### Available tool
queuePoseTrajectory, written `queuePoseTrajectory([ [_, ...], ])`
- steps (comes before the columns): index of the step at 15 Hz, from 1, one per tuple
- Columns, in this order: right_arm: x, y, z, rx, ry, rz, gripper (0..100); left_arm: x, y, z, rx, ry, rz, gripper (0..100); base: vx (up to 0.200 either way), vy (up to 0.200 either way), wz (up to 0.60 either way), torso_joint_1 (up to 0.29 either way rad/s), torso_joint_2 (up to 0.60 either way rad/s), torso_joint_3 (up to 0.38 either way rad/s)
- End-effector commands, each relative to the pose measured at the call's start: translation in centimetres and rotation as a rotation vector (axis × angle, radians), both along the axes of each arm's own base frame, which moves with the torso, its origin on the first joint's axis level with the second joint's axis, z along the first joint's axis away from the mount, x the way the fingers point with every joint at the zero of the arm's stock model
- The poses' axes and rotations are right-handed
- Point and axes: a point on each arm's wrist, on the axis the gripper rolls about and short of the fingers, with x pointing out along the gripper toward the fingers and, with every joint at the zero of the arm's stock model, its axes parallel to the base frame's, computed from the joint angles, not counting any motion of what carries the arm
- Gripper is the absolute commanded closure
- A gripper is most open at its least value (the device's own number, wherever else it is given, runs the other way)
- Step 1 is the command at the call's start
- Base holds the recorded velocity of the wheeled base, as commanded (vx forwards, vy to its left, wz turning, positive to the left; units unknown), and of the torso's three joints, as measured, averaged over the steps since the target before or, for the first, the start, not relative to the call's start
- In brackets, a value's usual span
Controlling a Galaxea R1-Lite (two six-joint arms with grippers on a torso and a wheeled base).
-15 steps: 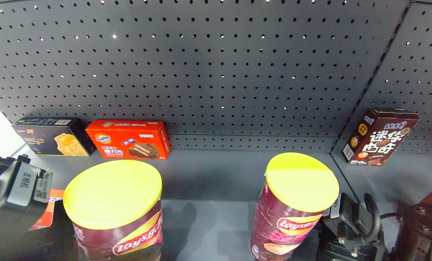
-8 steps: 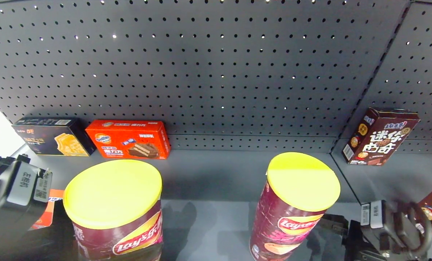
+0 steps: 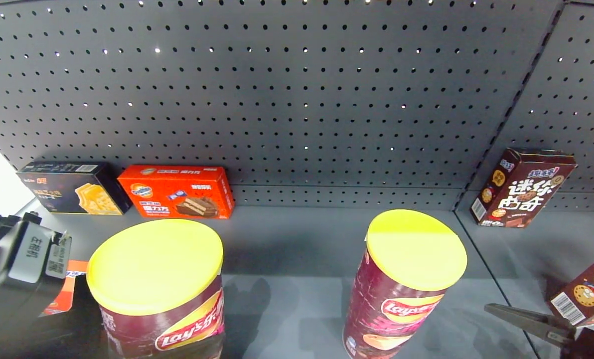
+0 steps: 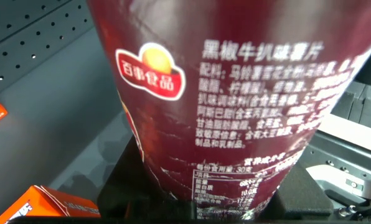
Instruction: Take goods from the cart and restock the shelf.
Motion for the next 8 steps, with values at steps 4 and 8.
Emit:
queuePoseTrajectory([
  [4,-3.2,-4.4,-1.5,-0.014,-0.062,-0.133,0,0.0,0.0,-0.1,0.005,0.004,0.003,100,0.000,0.000,0.00,0.000,0.00,0.000],
  [8,-5.1,-7.1,-3.1,-0.097,-0.104,-0.240,0,0.0,0.0,-0.2,0.005,0.002,0.003,100,0.000,0.000,0.00,0.000,0.00,0.000],
])
